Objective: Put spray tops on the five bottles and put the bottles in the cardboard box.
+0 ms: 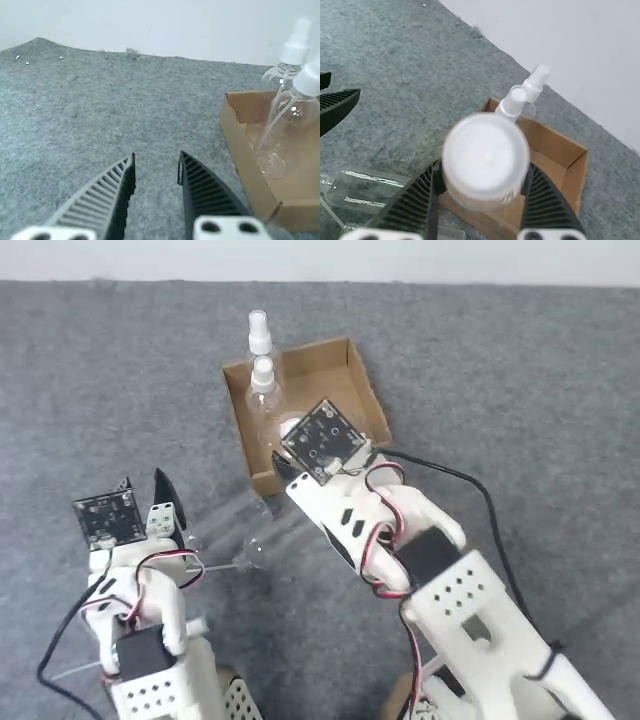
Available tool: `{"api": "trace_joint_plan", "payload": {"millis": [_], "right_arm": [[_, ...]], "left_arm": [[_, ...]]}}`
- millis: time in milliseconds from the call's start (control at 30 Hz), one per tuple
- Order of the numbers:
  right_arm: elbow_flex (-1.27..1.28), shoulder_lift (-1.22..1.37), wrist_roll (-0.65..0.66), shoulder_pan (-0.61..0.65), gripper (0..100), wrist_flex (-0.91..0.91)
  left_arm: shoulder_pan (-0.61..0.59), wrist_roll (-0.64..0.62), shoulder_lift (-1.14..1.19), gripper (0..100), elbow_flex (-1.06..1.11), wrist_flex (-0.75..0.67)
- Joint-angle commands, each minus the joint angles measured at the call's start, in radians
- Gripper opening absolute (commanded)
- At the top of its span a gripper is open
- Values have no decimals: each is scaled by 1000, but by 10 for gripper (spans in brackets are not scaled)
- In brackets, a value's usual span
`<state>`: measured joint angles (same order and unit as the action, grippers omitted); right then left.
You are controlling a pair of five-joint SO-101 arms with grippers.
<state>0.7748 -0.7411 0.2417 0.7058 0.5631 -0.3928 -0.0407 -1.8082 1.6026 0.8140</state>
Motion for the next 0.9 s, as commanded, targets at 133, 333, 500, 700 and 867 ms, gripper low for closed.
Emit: {"api": "trace_joint_plan", "payload": {"millis": [133,333,500,700,867], "right_arm": [[-72,113,-9,27,96,-154],[-72,156,-9,27,97,-199],[-72,205,-9,30,97,-234],[-72,305,-9,27,97,-315],[-72,360,-9,25,97,-366]], "left_arm": [[-2,0,-17,130,-8,-32],[-2,0,-17,130,-8,-32],[-2,0,-17,130,-8,-32],[-5,0,-17,130,-8,-32],[-5,0,-17,130,-8,-32]]}}
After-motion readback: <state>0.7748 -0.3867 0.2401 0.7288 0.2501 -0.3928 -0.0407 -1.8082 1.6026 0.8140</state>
